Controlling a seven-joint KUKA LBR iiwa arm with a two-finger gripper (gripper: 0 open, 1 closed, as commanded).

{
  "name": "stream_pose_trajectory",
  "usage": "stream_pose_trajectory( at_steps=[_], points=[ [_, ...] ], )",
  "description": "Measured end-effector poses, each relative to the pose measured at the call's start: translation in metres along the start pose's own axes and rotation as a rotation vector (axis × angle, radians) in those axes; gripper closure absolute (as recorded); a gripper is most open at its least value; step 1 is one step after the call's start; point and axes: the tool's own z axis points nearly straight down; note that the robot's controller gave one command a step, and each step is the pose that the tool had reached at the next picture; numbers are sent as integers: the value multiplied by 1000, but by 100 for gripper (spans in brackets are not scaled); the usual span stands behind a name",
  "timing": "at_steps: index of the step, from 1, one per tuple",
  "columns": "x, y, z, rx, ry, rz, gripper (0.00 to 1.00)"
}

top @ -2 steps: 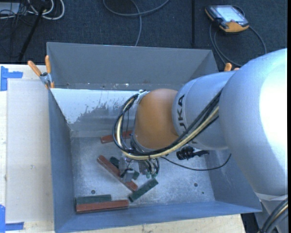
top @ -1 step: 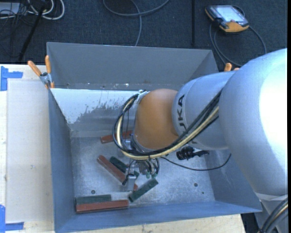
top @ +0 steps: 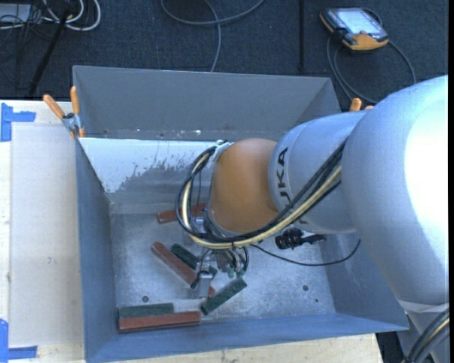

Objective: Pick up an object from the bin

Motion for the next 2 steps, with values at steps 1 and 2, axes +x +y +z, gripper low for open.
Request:
stream_pose_trajectory(
  at_steps=[1,2],
  points=[
    [54,5,14,-1,3,81,100],
    [54,4,14,-1,3,82,100]
  ],
)
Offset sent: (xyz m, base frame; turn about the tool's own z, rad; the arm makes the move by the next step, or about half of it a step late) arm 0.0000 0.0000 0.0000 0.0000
